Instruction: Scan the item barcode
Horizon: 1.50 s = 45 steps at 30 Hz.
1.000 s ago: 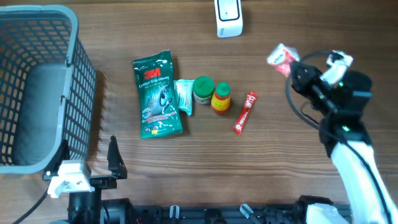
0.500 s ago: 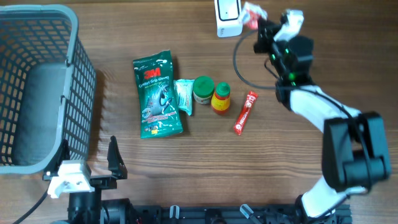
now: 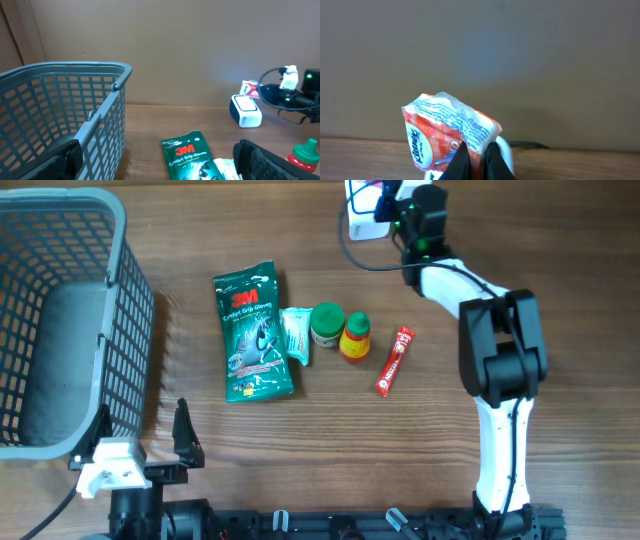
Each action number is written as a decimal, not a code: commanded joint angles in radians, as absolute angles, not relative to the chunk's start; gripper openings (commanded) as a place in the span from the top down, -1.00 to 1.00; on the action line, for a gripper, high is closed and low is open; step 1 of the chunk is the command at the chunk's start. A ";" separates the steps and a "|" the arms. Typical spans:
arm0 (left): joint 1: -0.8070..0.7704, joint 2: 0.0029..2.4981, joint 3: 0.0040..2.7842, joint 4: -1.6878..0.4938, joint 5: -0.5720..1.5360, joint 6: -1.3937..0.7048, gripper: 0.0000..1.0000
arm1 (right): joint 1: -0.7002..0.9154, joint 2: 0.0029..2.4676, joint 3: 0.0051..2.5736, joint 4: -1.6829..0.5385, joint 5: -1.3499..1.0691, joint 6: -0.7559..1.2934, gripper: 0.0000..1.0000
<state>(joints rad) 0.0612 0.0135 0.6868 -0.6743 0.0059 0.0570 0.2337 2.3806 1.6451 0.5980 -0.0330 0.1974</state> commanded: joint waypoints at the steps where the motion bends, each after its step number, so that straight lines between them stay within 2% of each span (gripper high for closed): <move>1: 0.070 0.005 0.684 -0.671 0.003 0.044 -1.00 | 0.263 2.409 1.679 0.600 0.034 0.109 0.91; 9: 0.070 0.005 0.684 -0.672 0.003 0.044 -1.00 | 0.262 2.303 1.679 0.499 0.221 0.074 0.92; 15: 0.070 0.005 0.684 -0.671 0.003 0.044 -1.00 | 0.199 2.106 1.678 0.354 0.596 0.007 0.91; 20: 0.070 0.005 0.684 -0.672 0.003 0.044 -1.00 | 0.080 2.074 1.678 0.256 0.859 0.016 0.91; 23: 0.070 0.005 0.684 -0.671 0.003 0.044 -1.00 | -0.042 2.076 1.676 0.024 0.883 0.254 0.91; 26: 0.070 0.005 0.684 -0.672 0.003 0.044 -1.00 | -0.165 2.086 1.675 -0.243 0.876 0.596 0.92; 29: 0.070 0.005 0.684 -0.671 0.003 0.044 -1.00 | -0.263 2.106 1.675 -0.407 0.855 0.756 0.91; 34: 0.070 0.005 0.684 -0.672 0.003 0.044 -1.00 | -0.365 2.153 1.674 -0.512 0.855 0.815 0.91; 39: 0.070 0.005 0.684 -0.671 0.003 0.044 -1.00 | -0.426 2.172 1.619 -0.522 0.856 0.892 0.91; 45: 0.070 0.005 0.684 -0.672 0.003 0.044 -1.00 | -0.559 2.176 1.565 -0.511 0.804 0.890 0.88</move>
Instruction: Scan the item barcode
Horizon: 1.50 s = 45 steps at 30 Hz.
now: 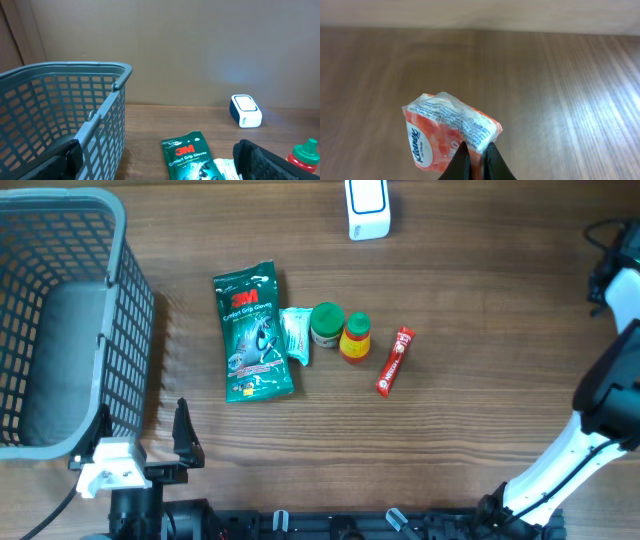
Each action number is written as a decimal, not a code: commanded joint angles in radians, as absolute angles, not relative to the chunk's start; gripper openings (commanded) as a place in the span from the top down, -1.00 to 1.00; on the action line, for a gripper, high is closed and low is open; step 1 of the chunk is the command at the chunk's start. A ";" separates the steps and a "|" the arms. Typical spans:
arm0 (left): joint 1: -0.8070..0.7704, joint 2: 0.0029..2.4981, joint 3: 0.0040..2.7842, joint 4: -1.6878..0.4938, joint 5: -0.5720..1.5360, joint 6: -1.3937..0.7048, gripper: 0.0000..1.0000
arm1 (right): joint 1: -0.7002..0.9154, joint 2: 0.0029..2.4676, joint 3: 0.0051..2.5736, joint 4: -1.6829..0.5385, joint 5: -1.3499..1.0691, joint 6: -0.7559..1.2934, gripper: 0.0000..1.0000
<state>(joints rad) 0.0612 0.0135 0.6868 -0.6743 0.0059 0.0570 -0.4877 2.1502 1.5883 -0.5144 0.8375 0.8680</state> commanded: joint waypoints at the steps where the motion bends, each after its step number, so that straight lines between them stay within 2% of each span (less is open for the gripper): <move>1: 0.070 0.005 0.684 -0.672 0.003 0.044 -1.00 | -0.583 2.177 1.555 -0.515 0.760 0.891 0.73; 2: 0.070 0.005 0.684 -0.672 0.003 0.044 -1.00 | -0.603 2.179 1.546 -0.520 0.710 0.891 0.56; 4: 0.070 0.005 0.684 -0.672 0.003 0.044 -1.00 | -0.623 2.180 1.544 -0.566 0.648 0.899 -0.59; 5: 0.070 0.005 0.684 -0.672 0.003 0.044 -1.00 | -0.622 2.180 1.544 -0.575 0.655 0.904 -0.86; 6: 0.070 0.005 0.684 -0.672 0.003 0.044 -1.00 | -0.619 2.178 1.544 -0.588 0.675 0.918 -0.99; 10: 0.070 0.005 0.684 -0.671 0.003 0.044 -1.00 | -0.593 2.164 1.544 -0.632 0.733 0.928 -0.99; 15: 0.070 0.005 0.684 -0.672 0.003 0.044 -1.00 | -0.510 2.098 1.544 -0.764 0.683 0.995 -0.99; 19: 0.070 0.005 0.684 -0.671 0.003 0.044 -1.00 | -0.397 2.044 1.544 -0.850 0.437 0.928 -0.99; 24: 0.070 0.005 0.684 -0.671 0.003 0.044 -1.00 | -0.240 2.032 1.544 -0.892 -0.040 0.725 -0.99; 28: 0.070 0.005 0.684 -0.672 0.003 0.044 -1.00 | -0.120 2.033 1.543 -0.901 -0.255 0.588 -0.99; 31: 0.070 0.005 0.684 -0.671 0.003 0.044 -1.00 | -0.020 2.033 1.543 -0.944 -0.280 0.495 -1.00; 35: 0.070 0.005 0.684 -0.672 0.003 0.044 -1.00 | 0.131 2.033 1.543 -0.988 -0.279 0.502 -0.99; 39: 0.070 0.005 0.684 -0.672 0.003 0.044 -1.00 | 0.231 2.044 1.530 -1.000 -0.207 0.633 -0.99; 42: 0.070 0.005 0.684 -0.672 0.003 0.044 -1.00 | 0.271 2.055 1.485 -0.995 -0.155 0.746 -0.79; 45: 0.070 0.005 0.684 -0.672 0.003 0.044 -1.00 | 0.274 2.058 1.464 -0.989 -0.154 0.762 -0.58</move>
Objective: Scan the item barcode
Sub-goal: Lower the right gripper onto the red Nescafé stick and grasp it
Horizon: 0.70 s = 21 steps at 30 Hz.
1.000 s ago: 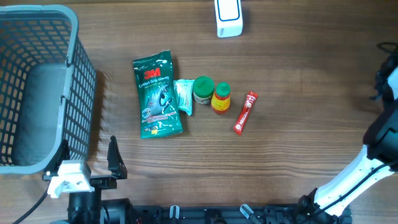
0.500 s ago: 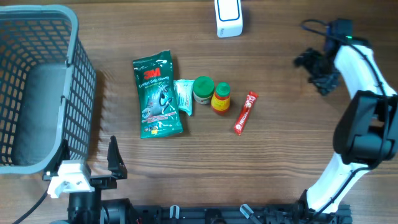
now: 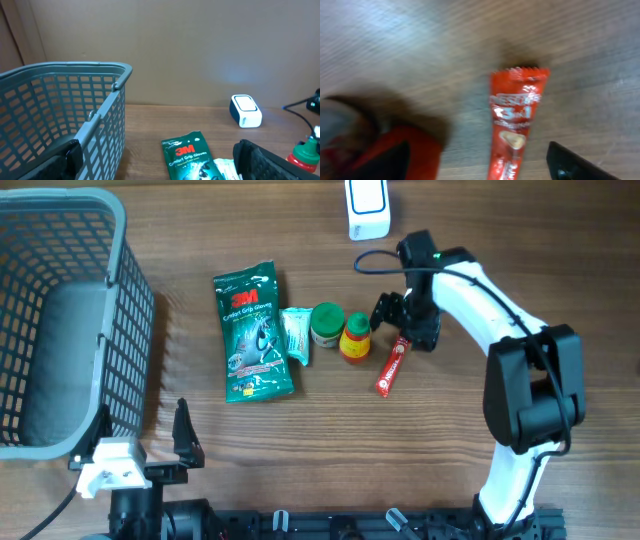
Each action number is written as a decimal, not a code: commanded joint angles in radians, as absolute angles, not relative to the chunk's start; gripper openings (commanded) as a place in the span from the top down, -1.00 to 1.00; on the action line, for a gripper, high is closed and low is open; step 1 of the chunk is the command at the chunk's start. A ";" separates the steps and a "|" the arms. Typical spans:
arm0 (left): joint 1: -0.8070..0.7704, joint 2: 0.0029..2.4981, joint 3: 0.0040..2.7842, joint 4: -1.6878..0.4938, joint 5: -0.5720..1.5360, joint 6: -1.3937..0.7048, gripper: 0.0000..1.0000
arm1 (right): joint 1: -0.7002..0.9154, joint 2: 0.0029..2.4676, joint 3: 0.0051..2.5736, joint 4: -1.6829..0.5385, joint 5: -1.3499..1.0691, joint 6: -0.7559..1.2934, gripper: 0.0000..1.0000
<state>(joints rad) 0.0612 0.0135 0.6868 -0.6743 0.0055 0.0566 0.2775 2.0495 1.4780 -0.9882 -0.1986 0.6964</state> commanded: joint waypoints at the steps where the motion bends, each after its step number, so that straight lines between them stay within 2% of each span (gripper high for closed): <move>1: 0.070 0.005 0.684 -0.672 0.003 0.044 -1.00 | 0.274 2.058 1.464 -0.991 -0.154 0.762 -0.54; 6: 0.070 0.005 0.684 -0.672 0.003 0.044 -1.00 | 0.274 2.061 1.464 -1.003 -0.149 0.762 -0.26; 8: 0.070 0.005 0.684 -0.672 0.003 0.044 -1.00 | 0.276 2.067 1.463 -1.011 -0.150 0.763 -0.04; 21: 0.070 0.005 0.684 -0.671 0.003 0.044 -1.00 | 0.323 2.072 1.338 -0.953 -0.188 0.839 -0.02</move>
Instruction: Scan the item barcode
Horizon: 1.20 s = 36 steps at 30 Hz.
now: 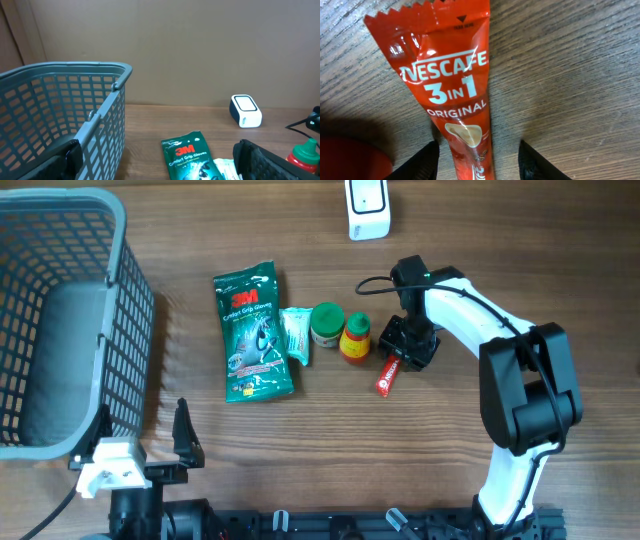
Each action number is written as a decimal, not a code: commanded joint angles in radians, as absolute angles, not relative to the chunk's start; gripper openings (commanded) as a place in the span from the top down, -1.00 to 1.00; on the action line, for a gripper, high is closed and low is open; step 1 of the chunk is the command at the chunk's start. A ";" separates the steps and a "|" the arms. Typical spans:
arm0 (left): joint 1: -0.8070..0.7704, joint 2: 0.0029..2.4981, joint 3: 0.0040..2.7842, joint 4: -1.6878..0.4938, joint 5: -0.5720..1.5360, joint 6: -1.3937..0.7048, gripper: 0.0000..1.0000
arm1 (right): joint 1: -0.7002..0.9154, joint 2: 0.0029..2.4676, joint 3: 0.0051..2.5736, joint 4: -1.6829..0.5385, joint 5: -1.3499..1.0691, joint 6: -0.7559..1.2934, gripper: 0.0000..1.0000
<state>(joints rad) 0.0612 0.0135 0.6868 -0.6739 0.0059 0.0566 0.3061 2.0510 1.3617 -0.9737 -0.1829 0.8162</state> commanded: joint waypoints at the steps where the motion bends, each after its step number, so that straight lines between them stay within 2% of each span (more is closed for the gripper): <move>1: 0.070 0.005 0.684 -0.672 0.003 0.044 -1.00 | 0.327 2.072 1.330 -0.941 -0.188 0.841 -0.01; 2: 0.070 0.005 0.684 -0.672 0.003 0.044 -1.00 | 0.331 2.072 1.326 -0.934 -0.189 0.842 0.05; 4: 0.070 0.005 0.684 -0.672 0.003 0.044 -1.00 | 0.343 2.072 1.316 -0.931 -0.179 0.867 0.35; 6: 0.070 0.005 0.684 -0.671 0.003 0.044 -1.00 | 0.356 2.072 1.313 -0.932 -0.164 0.867 0.46; 9: 0.070 0.005 0.684 -0.672 0.003 0.044 -1.00 | 0.368 2.072 1.313 -0.950 -0.153 0.863 0.91; 14: 0.070 0.005 0.684 -0.672 0.003 0.044 -1.00 | 0.342 2.071 1.314 -0.981 -0.155 0.844 0.91; 20: 0.070 0.005 0.684 -0.671 0.003 0.044 -1.00 | 0.241 2.014 1.324 -0.957 -0.204 0.493 0.91; 22: 0.070 0.005 0.684 -0.671 0.003 0.044 -1.00 | 0.216 2.012 1.324 -0.956 -0.099 0.471 0.91; 23: 0.070 0.005 0.684 -0.671 0.003 0.044 -1.00 | 0.202 2.012 1.324 -0.952 0.006 0.472 0.61; 24: 0.070 0.005 0.684 -0.672 0.003 0.044 -1.00 | 0.195 2.012 1.324 -0.950 0.042 0.471 0.23; 27: 0.070 0.005 0.684 -0.672 0.003 0.044 -1.00 | 0.182 2.009 1.361 -0.988 0.052 0.418 -0.26; 28: 0.070 0.005 0.684 -0.671 0.003 0.044 -1.00 | 0.182 2.005 1.383 -1.008 0.052 0.418 -0.53; 31: 0.070 0.005 0.684 -0.672 0.003 0.044 -1.00 | 0.187 1.981 1.407 -1.036 0.035 0.420 -0.56; 36: 0.070 0.005 0.684 -0.672 0.003 0.044 -1.00 | 0.206 1.979 1.330 -1.012 -0.047 0.430 -0.34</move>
<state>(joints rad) 0.0612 0.0135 0.6868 -0.6743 0.0059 0.0566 0.1860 1.9987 1.3785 -1.0412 -0.0174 0.4393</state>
